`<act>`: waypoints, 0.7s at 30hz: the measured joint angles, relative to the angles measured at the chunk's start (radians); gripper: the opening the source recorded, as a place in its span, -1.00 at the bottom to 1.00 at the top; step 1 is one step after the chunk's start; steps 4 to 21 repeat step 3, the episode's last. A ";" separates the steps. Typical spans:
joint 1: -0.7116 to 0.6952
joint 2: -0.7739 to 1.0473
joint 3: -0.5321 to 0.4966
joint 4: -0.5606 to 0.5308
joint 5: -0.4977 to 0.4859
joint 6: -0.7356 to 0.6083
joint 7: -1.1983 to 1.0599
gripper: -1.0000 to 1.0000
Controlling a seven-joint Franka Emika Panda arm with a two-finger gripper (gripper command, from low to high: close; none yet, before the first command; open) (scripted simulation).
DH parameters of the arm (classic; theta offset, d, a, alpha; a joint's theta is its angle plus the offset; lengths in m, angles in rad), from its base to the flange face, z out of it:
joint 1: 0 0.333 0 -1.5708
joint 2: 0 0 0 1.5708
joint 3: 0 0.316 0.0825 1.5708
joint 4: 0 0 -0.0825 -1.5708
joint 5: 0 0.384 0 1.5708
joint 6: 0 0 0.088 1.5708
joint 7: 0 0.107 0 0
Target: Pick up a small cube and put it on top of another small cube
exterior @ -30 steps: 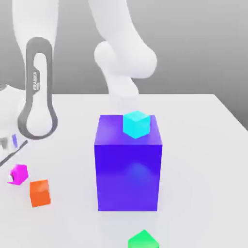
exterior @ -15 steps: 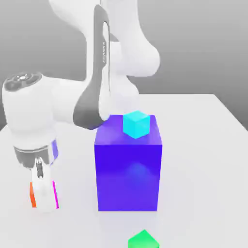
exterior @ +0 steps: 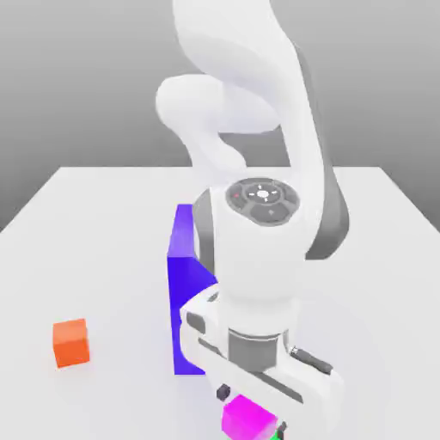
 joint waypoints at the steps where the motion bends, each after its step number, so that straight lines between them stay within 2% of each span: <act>1: -0.005 -0.024 0.008 -0.001 0.012 -0.022 -0.009 1.00; 3: -0.015 -0.087 0.024 -0.005 0.044 -0.079 -0.031 1.00; 21: -0.015 -0.087 0.024 -0.005 0.044 -0.079 -0.031 1.00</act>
